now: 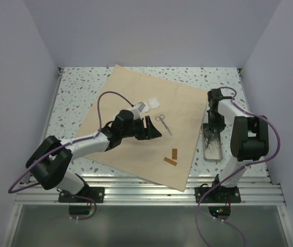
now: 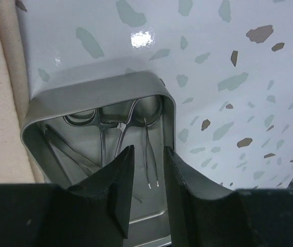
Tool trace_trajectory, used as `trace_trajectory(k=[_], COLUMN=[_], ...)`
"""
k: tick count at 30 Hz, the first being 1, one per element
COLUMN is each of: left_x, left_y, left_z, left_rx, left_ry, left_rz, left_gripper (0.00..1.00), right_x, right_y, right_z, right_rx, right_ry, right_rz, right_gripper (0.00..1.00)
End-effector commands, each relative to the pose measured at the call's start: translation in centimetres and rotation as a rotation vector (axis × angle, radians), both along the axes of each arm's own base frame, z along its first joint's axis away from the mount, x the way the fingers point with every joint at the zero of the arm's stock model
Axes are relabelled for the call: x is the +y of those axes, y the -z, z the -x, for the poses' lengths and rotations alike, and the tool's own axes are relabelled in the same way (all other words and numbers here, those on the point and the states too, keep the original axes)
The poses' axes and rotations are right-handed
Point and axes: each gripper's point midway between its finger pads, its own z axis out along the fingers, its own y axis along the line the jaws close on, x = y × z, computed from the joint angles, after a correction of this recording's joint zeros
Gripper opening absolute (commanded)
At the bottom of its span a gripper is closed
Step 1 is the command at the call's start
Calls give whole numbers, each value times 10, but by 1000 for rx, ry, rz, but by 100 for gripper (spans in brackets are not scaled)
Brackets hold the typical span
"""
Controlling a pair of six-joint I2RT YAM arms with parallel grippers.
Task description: Prepare the surgical pack
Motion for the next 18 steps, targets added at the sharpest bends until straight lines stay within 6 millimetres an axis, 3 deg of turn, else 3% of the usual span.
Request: trace_trajectory(k=[1,3,4,5,18], left_x=[-6,-5,-5,-5,-4], left_y=[-16,-14,-12,-13,-11], left_z=[-11,-11,-11,-11,-8], left_rx=[-70,-64,-63,-66,-54], left_ry=[21,20,22,22,23], left_rz=[30,28,28,33,37], left_gripper=[64,64,64,64,63], right_x=[5,8,11,18,41], right_y=[-11,-13,-13,-13,4], right_z=[-8,-3,-2,-1,-13], right_rx=[-74,-76,-77,-79,-76], right_ry=[20,23,20,10,3], right_rz=[-33,-53,-71,-111,-235], right_gripper=[34,29,8,0,0])
